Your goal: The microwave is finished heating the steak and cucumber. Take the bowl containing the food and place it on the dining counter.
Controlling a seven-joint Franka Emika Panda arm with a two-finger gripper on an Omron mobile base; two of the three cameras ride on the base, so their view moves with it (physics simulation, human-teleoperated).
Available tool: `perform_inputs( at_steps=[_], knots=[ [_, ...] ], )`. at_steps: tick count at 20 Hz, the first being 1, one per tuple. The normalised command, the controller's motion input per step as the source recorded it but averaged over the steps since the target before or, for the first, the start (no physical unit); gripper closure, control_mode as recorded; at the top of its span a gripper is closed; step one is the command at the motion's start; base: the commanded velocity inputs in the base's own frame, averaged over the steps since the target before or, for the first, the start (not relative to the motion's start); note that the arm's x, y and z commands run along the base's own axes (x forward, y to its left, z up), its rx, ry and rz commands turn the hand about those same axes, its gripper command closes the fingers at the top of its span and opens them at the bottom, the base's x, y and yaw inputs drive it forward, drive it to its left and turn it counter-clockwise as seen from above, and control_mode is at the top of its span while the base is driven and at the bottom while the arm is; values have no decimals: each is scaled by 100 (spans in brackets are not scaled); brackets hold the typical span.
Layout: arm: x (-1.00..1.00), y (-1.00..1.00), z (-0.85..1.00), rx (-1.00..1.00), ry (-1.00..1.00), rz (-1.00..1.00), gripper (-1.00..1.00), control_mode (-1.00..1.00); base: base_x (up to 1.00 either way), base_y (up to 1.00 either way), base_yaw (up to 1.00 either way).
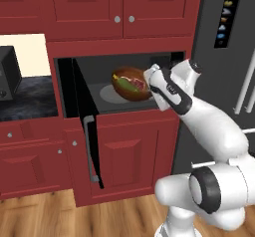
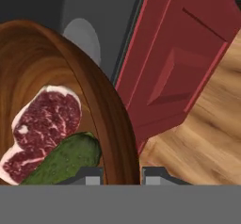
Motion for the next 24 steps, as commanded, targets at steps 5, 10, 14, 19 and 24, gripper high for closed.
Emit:
perform_inputs(
  at_steps=[5, 10, 14, 19, 24],
  knots=[
    [-100, -23, 22, -15, 10, 1, 100, -100, 0, 0, 0],
    [-41, -4, 0, -1, -4, 1, 100, -100, 0, 0, 0],
    [0, 0, 0, 0, 0, 0, 100, -100, 0, 0, 0],
    [-17, -14, 0, 0, 0, 0, 100, -100, 0, 0, 0],
    [0, 0, 0, 0, 0, 0, 100, 100, -92, -92, 5]
  ],
)
